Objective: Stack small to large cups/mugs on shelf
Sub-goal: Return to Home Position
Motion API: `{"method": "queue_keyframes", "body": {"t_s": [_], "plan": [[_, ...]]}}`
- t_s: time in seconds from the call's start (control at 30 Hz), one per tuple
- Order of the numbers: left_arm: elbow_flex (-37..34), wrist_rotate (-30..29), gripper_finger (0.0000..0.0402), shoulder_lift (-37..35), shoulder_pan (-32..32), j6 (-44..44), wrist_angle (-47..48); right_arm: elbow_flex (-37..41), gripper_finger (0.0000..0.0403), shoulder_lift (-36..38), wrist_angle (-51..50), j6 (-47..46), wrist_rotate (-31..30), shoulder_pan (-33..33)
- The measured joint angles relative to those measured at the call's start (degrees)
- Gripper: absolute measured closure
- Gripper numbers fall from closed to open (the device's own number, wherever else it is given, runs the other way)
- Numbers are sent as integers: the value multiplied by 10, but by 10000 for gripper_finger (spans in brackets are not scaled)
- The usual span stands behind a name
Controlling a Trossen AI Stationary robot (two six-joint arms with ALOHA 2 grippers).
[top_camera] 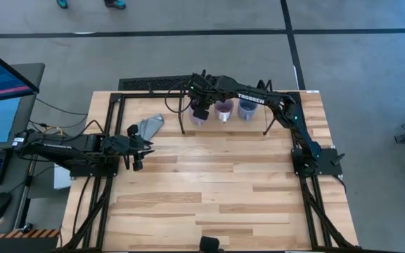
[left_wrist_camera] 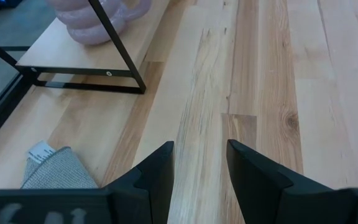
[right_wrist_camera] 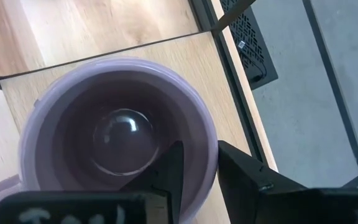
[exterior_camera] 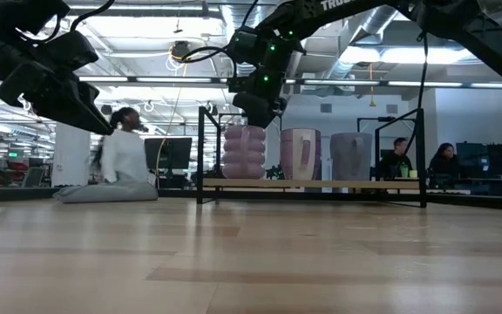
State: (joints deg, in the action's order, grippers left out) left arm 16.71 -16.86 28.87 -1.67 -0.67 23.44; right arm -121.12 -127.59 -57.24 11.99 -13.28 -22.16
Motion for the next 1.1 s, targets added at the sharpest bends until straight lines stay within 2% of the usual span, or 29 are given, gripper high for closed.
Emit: {"method": "queue_keyframes", "body": {"t_s": [0.6,0.93,1.1], "plan": [[0,0,262,0,0,0,0,0,284,0,-1,0,-1,0],[0,0,262,0,0,0,0,0,211,0,8,4,-2,8],[0,0,262,0,0,0,0,0,186,0,7,14,-3,8]]}}
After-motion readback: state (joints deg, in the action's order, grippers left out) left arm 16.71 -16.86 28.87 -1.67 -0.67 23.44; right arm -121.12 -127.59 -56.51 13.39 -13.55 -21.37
